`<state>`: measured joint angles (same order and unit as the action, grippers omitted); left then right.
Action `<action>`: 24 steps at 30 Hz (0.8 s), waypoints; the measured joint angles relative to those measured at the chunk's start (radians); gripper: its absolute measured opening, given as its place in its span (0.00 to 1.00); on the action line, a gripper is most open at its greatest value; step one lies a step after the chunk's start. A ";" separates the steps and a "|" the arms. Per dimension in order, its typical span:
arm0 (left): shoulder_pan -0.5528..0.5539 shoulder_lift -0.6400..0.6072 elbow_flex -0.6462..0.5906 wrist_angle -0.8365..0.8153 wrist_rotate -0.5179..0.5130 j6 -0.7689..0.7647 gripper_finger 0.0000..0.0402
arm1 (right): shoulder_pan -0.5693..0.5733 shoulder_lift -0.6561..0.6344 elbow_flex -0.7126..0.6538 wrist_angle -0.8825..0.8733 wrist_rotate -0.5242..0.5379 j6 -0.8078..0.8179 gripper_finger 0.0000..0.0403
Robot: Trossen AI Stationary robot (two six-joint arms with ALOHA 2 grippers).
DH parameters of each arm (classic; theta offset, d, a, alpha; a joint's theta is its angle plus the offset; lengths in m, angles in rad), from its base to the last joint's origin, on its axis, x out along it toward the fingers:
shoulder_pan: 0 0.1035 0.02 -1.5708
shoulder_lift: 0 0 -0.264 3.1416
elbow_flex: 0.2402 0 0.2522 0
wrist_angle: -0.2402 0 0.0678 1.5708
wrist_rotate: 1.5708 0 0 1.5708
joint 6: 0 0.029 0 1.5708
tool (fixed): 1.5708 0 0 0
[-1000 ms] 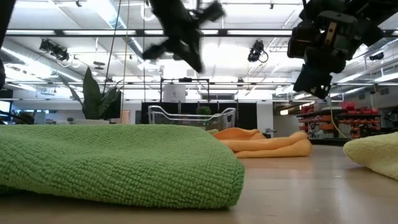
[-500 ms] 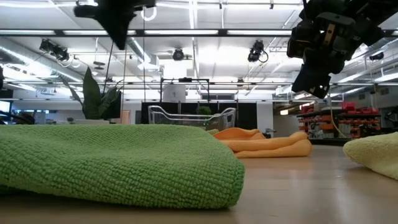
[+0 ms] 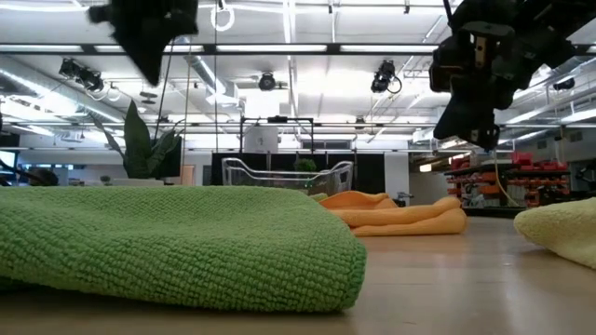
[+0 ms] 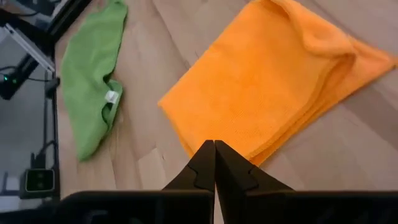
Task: Fold microfiber towels
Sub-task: Put the orange microfiber cloth into the transparent bin
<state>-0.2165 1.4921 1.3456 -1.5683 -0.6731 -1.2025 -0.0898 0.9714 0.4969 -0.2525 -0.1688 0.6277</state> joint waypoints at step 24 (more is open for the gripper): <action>0.093 -0.114 -0.787 1.713 0.383 -0.399 0.14 | 0.002 0.000 0.000 0.045 -0.072 0.006 0.04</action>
<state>-0.1237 1.3777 0.5583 0.1450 -0.2905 -1.6017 -0.0883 0.9714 0.4969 -0.2077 -0.2409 0.6333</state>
